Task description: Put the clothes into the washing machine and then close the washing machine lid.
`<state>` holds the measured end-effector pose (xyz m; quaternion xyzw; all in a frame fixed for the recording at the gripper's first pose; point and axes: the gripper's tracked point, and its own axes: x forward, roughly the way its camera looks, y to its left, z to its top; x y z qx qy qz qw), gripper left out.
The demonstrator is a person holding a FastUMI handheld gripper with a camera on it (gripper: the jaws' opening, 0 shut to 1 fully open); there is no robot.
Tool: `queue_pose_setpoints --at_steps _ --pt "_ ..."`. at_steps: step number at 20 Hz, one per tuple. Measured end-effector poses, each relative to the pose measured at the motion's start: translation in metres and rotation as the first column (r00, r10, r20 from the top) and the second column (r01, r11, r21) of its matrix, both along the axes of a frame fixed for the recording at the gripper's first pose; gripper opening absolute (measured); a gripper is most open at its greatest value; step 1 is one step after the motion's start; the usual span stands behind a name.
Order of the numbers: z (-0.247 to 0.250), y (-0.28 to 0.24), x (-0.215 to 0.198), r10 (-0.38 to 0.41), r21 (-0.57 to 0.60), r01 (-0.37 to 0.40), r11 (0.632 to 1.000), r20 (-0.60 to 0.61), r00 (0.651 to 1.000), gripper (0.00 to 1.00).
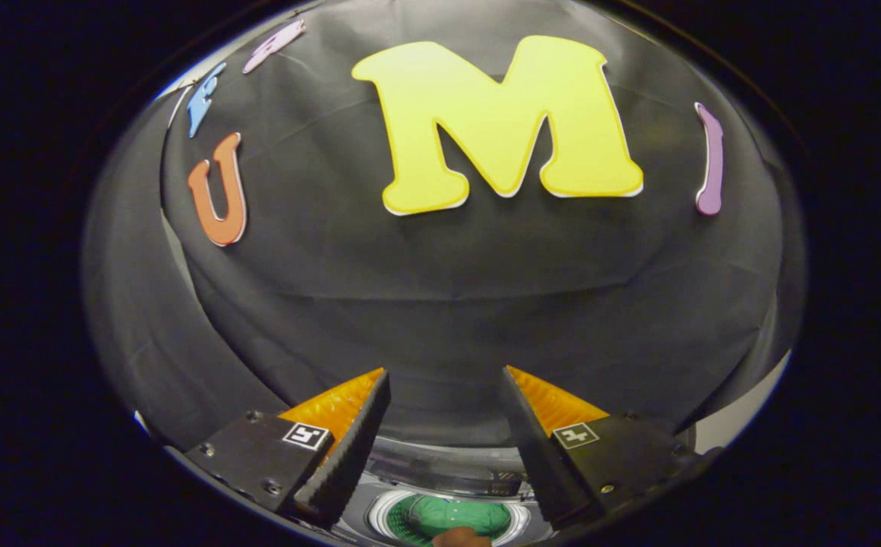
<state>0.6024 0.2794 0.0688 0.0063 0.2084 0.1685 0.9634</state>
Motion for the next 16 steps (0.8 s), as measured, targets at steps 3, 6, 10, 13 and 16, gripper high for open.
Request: queue_pose_setpoints --at_steps 3,6,10,13,16 --pt "-0.021 -0.001 0.014 -0.027 0.007 0.028 1.000 -0.060 0.998 0.93" --pt "-0.038 -0.004 0.018 -0.043 -0.004 0.043 0.999 -0.091 0.995 0.92" --pt "-0.056 -0.010 0.017 -0.071 -0.013 0.070 0.997 -0.131 0.989 0.93" --pt "-0.068 -0.013 0.006 -0.066 -0.058 0.059 0.997 -0.143 0.988 0.93" --pt "-0.069 -0.011 0.008 -0.053 -0.099 0.044 0.994 -0.087 0.995 0.93"
